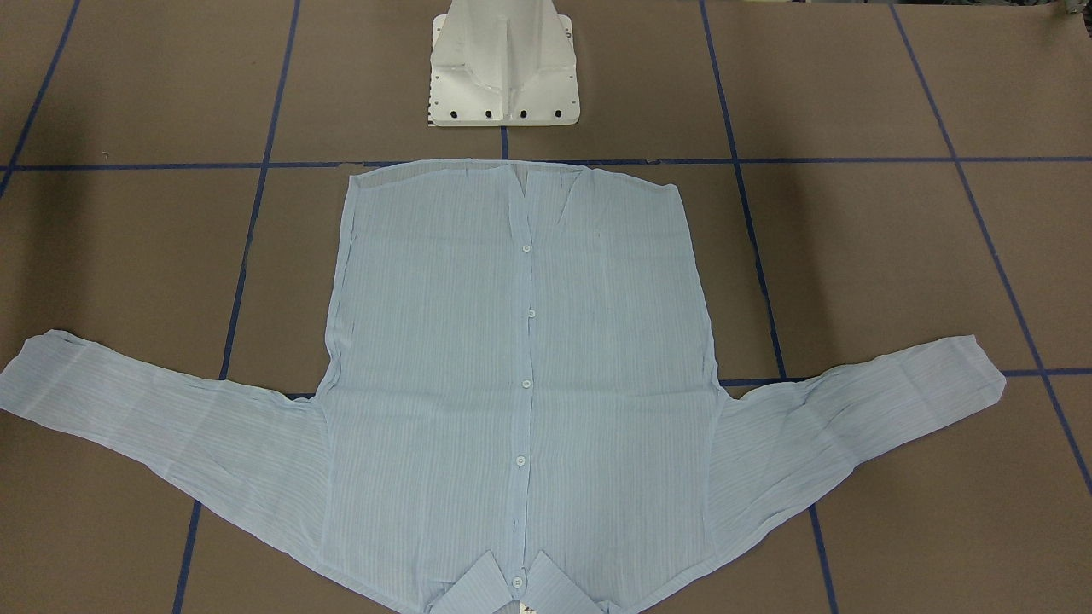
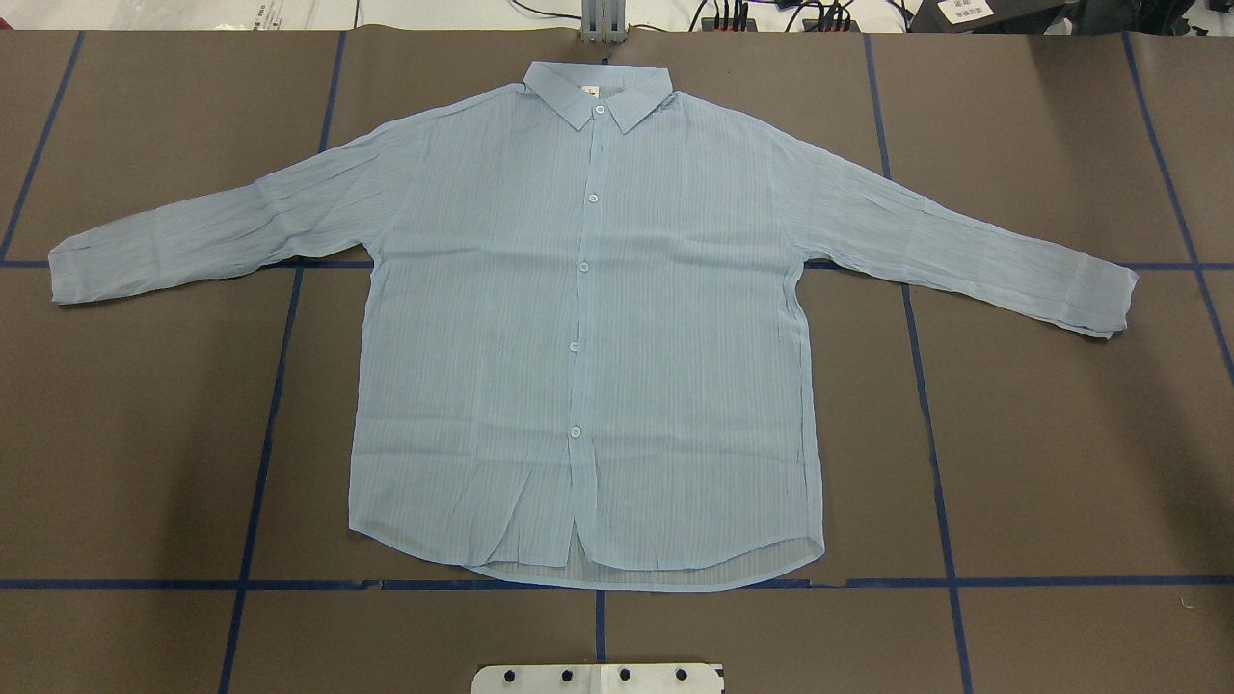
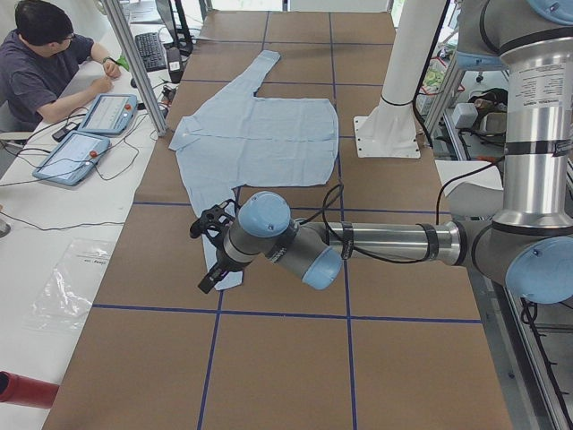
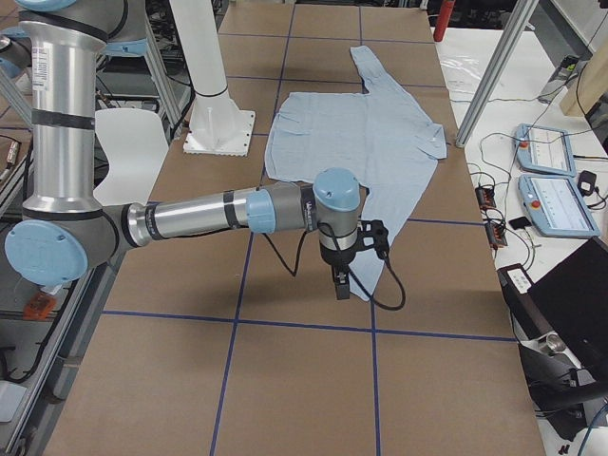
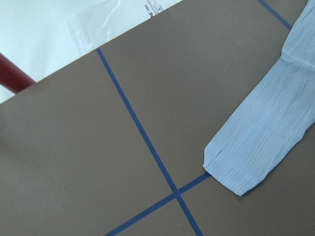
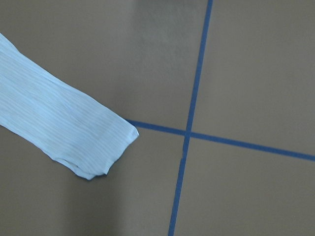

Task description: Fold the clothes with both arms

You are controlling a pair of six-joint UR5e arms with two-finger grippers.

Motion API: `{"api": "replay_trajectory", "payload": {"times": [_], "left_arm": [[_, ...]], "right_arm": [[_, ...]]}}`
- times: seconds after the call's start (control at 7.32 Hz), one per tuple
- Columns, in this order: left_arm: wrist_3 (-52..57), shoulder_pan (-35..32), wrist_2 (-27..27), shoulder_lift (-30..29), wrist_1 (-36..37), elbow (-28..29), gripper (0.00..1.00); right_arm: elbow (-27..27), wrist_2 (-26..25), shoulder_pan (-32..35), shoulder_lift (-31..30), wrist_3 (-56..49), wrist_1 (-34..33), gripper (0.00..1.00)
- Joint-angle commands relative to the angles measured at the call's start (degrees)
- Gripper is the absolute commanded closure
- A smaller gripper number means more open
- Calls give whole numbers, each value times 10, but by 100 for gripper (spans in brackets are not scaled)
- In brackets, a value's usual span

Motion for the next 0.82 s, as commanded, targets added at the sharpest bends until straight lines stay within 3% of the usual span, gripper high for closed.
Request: {"api": "replay_trajectory", "payload": {"times": [0.0,0.27,0.41,0.68], "left_arm": [[-62,1,-1,-37,-22,32,0],[-78,0,-2,-38,-38,32,0],[-78,0,-2,-38,-41,34,0],[-77,0,-4,-38,-41,30,0]], "right_arm": [[-23,3,0,26,46,72,0],[-65,2,-39,27,79,198,0],[-105,-3,-75,38,194,263,0],[-166,-78,-167,40,400,419,0]]}}
